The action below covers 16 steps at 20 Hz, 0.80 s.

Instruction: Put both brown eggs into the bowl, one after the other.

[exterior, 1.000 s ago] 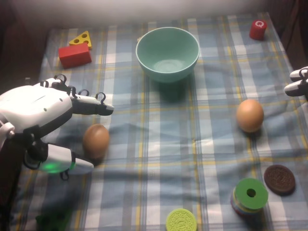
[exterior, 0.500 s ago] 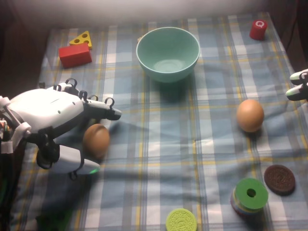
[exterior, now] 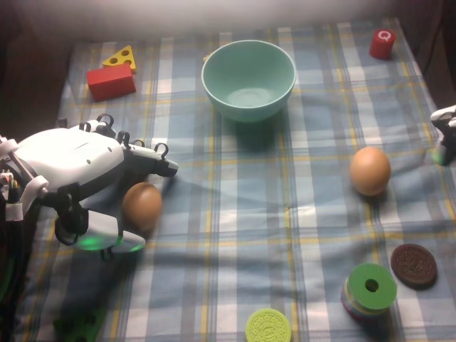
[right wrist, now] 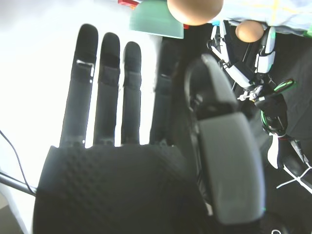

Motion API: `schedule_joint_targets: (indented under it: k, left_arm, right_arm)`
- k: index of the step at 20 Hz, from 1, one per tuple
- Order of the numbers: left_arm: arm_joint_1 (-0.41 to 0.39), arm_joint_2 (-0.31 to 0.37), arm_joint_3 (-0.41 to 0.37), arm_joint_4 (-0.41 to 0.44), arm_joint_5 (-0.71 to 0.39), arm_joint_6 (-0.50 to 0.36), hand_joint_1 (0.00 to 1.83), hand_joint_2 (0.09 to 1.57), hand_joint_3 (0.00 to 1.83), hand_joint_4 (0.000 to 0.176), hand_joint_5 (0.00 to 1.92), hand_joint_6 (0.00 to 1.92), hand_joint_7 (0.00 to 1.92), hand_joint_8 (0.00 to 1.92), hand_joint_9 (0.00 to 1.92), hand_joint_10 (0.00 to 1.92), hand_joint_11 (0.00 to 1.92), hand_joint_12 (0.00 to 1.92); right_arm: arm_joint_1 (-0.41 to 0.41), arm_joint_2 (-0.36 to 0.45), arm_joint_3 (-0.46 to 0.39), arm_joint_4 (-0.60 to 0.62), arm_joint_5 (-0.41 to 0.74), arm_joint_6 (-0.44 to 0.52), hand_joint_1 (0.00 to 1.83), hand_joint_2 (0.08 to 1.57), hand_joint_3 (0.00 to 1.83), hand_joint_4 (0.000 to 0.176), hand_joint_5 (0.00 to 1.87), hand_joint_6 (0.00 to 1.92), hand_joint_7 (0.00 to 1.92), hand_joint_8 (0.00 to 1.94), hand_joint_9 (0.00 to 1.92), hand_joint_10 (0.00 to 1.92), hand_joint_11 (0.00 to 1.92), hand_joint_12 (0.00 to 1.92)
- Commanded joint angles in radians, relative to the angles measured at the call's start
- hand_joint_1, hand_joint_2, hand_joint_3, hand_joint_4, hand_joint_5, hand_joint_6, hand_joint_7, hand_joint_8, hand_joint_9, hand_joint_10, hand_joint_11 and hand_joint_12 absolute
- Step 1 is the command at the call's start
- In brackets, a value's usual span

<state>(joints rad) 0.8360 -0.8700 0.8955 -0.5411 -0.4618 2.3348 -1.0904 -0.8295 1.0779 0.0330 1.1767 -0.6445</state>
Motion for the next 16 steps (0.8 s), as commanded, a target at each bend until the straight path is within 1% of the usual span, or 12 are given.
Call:
schedule_joint_targets:
  k: [1,3,7,8,9,10,11,12,13,14,15,16]
  left_arm:
    - [-0.008,-0.007,0.009,0.000,-0.066,0.007,0.92,1.02,0.00,0.159,0.55,0.01,0.59,0.01,0.61,0.01,0.00,0.88]
    - [-0.008,-0.007,0.010,-0.018,-0.064,0.024,0.90,1.05,0.00,0.146,0.59,0.01,0.64,0.01,0.65,0.02,0.00,0.93]
    - [-0.007,-0.007,0.013,-0.033,-0.064,0.027,0.91,1.05,0.00,0.097,0.71,0.00,0.80,0.04,0.75,0.04,0.04,0.94]
    - [-0.007,-0.007,0.013,-0.033,-0.064,0.027,0.93,1.07,0.01,0.078,0.74,0.01,0.85,0.06,0.78,0.06,0.05,0.95]
    - [-0.007,-0.007,0.013,-0.034,-0.063,0.027,0.96,1.07,0.00,0.055,0.81,0.01,0.91,0.09,0.84,0.08,0.06,0.97]
    - [-0.005,-0.007,0.014,-0.036,-0.063,0.027,0.97,1.09,0.01,0.046,0.83,0.01,0.93,0.10,0.84,0.09,0.04,0.96]
    - [-0.005,-0.007,0.015,-0.040,-0.063,0.027,0.99,1.09,0.00,0.035,0.85,0.00,0.95,0.12,0.84,0.09,0.01,1.01]
    - [-0.005,-0.007,0.016,-0.043,-0.063,0.027,1.00,1.09,0.00,0.035,0.85,0.00,0.94,0.12,0.84,0.11,0.04,1.00]
    - [-0.005,-0.007,0.016,-0.043,-0.063,0.027,1.18,1.15,0.02,0.000,0.84,0.92,0.86,0.99,0.84,0.12,0.03,1.01]
    - [-0.005,-0.008,0.017,-0.045,-0.064,0.027,1.19,1.22,0.01,0.000,0.74,1.25,0.76,1.30,0.81,0.14,0.00,0.99]
    - [-0.006,-0.008,0.017,-0.047,-0.064,0.027,1.21,1.22,0.00,0.000,0.78,1.09,0.81,1.44,0.84,0.18,0.03,1.03]
    - [-0.006,-0.009,0.017,-0.049,-0.067,0.027,1.22,1.20,0.00,0.000,0.81,1.02,0.84,1.44,0.83,0.29,0.03,1.05]
  right_arm:
    - [0.005,0.005,0.003,0.025,0.121,0.005,0.86,1.27,0.00,0.176,0.68,1.43,0.73,0.01,0.73,0.01,0.63,0.33]
    - [0.005,0.005,0.003,0.025,0.121,0.006,0.86,1.27,0.00,0.176,0.69,1.42,0.74,0.00,0.73,0.01,0.63,0.34]
    - [0.004,0.005,0.003,0.026,0.121,0.006,0.87,1.27,0.00,0.176,0.70,1.40,0.76,0.01,0.75,0.01,0.64,0.36]
    - [0.003,0.005,0.003,0.026,0.122,0.006,0.87,1.26,0.00,0.174,0.70,1.40,0.76,0.01,0.76,0.01,0.65,0.36]
    - [0.003,0.005,0.003,0.026,0.122,0.006,0.87,1.27,0.00,0.162,0.70,1.40,0.75,0.00,0.75,0.01,0.64,0.36]
    - [0.003,0.005,0.003,0.026,0.122,0.006,0.87,1.27,0.00,0.161,0.69,1.41,0.75,0.00,0.75,0.00,0.64,0.36]
    - [0.003,0.005,0.003,0.026,0.122,0.006,0.86,1.27,0.00,0.170,0.69,1.42,0.75,0.00,0.76,0.00,0.65,0.37]
    - [0.003,0.005,0.003,0.026,0.122,0.006,0.73,1.28,0.00,0.000,0.71,0.57,0.72,0.00,0.74,0.01,0.63,0.37]
    - [0.003,0.005,0.002,0.025,0.123,0.006,0.69,1.27,0.00,0.000,0.78,0.19,0.71,0.00,0.73,0.00,0.62,0.36]
    - [0.003,0.005,0.001,0.025,0.127,0.006,0.66,1.28,0.00,0.000,0.78,0.06,0.69,0.00,0.71,0.00,0.60,0.36]
    - [0.003,0.005,0.001,0.025,0.128,0.006,0.65,1.27,0.00,0.000,0.78,0.03,0.70,0.00,0.70,0.00,0.59,0.35]
    - [0.003,0.005,0.001,0.025,0.128,0.006,0.66,1.27,0.00,0.000,0.79,0.02,0.70,0.00,0.70,0.00,0.59,0.35]
